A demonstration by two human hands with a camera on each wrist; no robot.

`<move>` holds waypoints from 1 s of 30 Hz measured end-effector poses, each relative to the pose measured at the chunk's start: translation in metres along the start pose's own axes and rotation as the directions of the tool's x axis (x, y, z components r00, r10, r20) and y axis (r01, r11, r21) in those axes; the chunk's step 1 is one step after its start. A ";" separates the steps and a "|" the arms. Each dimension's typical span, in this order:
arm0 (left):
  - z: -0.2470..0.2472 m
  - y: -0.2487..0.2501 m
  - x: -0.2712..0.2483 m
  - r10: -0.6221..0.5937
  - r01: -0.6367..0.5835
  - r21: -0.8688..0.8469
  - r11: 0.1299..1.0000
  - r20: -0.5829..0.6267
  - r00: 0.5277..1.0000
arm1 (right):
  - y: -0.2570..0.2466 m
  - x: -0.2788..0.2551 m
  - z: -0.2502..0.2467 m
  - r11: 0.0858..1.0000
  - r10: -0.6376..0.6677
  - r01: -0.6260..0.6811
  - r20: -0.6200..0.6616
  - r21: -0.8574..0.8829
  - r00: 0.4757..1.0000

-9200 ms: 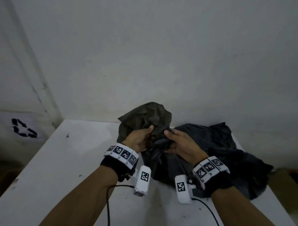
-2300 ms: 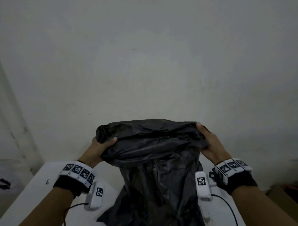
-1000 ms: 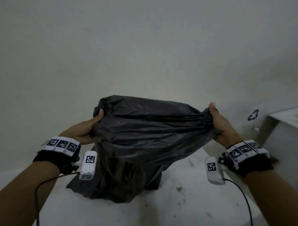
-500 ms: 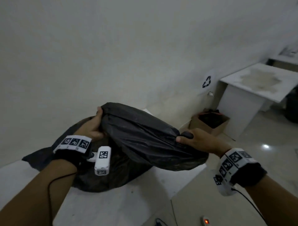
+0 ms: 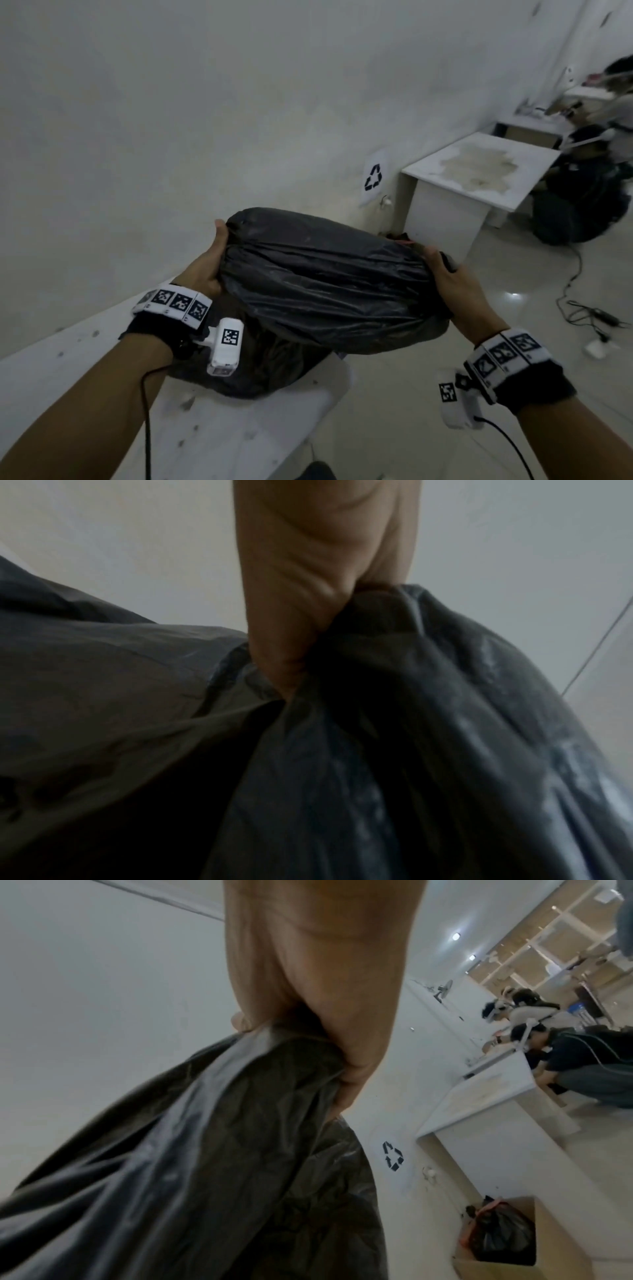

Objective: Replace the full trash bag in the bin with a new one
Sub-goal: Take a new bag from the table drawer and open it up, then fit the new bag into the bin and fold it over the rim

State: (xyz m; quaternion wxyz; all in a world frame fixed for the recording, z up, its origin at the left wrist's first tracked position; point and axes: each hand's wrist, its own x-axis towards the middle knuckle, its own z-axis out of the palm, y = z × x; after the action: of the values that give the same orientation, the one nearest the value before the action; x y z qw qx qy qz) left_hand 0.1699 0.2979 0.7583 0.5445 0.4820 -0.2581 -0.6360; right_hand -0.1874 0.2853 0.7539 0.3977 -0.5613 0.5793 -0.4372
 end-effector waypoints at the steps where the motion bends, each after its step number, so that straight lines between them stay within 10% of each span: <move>1: 0.008 -0.004 0.014 -0.001 0.000 0.013 1.000 0.015 1.000 | 0.003 0.008 -0.005 1.000 -0.014 0.014 -0.001 -0.006 1.000; 10: 0.054 -0.011 0.208 0.011 -0.010 -0.037 0.999 0.014 1.000 | 0.031 0.188 -0.013 0.851 0.043 0.186 0.419 -0.490 0.907; 17: 0.071 0.049 0.323 0.143 -0.142 -0.014 0.990 0.010 0.990 | -0.019 0.387 0.018 0.989 0.126 -0.093 0.315 -0.117 0.941; 22: 0.058 0.096 0.358 0.462 -0.452 0.103 0.886 -0.113 0.880 | -0.043 0.475 0.031 0.992 0.046 -0.082 0.333 0.093 0.942; 30: 0.064 0.095 0.367 0.566 -0.498 0.288 0.818 -0.246 0.787 | -0.050 0.530 0.062 0.993 -0.054 -0.028 0.655 0.114 0.753</move>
State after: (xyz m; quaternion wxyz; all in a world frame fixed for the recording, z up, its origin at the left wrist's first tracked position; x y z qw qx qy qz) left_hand 0.1757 -0.0862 0.7432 0.6832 0.5399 -0.3567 -0.3383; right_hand -0.1421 -0.2470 0.7989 0.6047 -0.6589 0.3722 -0.2482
